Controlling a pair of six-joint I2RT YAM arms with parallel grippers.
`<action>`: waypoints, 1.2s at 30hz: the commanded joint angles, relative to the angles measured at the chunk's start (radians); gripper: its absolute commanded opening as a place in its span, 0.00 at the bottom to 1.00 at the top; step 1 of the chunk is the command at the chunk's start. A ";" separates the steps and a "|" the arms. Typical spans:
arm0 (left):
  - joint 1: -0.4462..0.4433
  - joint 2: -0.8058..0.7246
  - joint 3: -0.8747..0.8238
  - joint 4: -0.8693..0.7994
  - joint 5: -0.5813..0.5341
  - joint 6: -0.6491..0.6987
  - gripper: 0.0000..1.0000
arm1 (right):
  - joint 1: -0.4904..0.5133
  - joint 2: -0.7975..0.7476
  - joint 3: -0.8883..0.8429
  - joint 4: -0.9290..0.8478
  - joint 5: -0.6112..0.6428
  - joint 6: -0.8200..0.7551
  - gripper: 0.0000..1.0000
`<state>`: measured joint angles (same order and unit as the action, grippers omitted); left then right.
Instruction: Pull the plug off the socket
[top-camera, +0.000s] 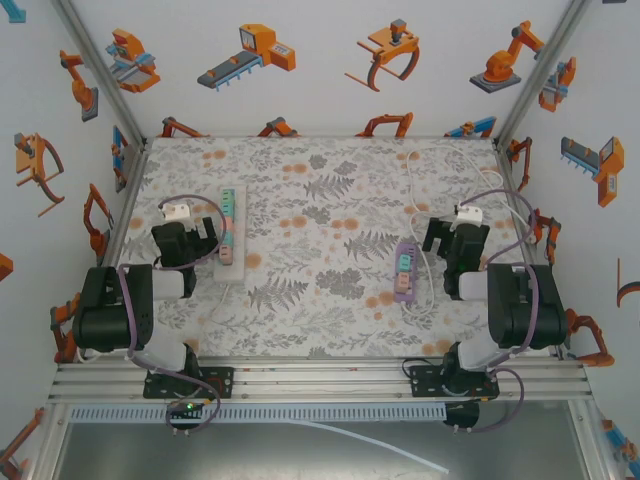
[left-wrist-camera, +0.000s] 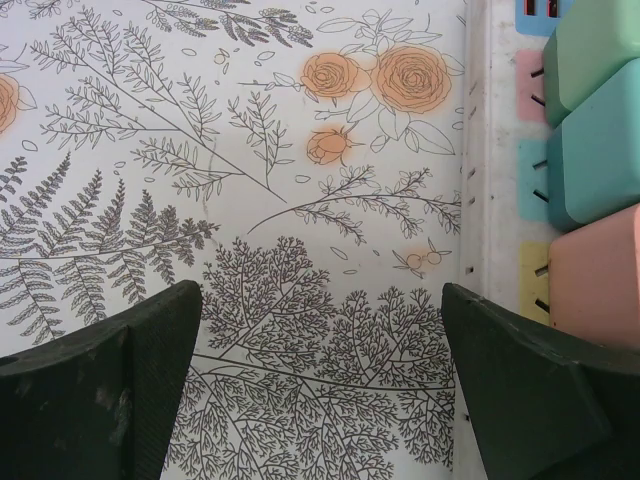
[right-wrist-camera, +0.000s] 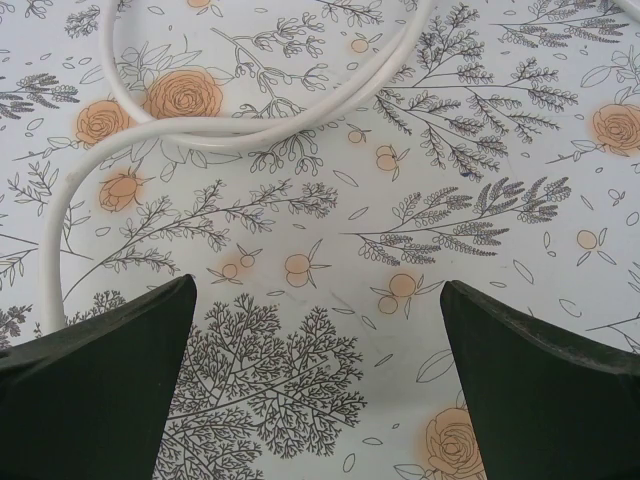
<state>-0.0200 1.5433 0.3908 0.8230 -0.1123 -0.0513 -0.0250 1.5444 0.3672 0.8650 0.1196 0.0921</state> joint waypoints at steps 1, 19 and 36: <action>-0.006 -0.002 0.016 0.013 0.008 0.004 0.97 | -0.001 -0.001 0.013 0.017 -0.003 -0.011 0.99; -0.005 -0.004 0.013 0.014 0.011 0.003 0.97 | -0.001 -0.001 0.012 0.020 -0.007 -0.014 0.99; 0.020 -0.352 -0.012 -0.236 -0.021 -0.050 0.97 | -0.001 -0.476 0.102 -0.521 -0.076 0.093 0.95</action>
<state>-0.0048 1.3144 0.3717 0.6998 -0.1368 -0.0746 -0.0250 1.1801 0.3794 0.6083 0.0841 0.1081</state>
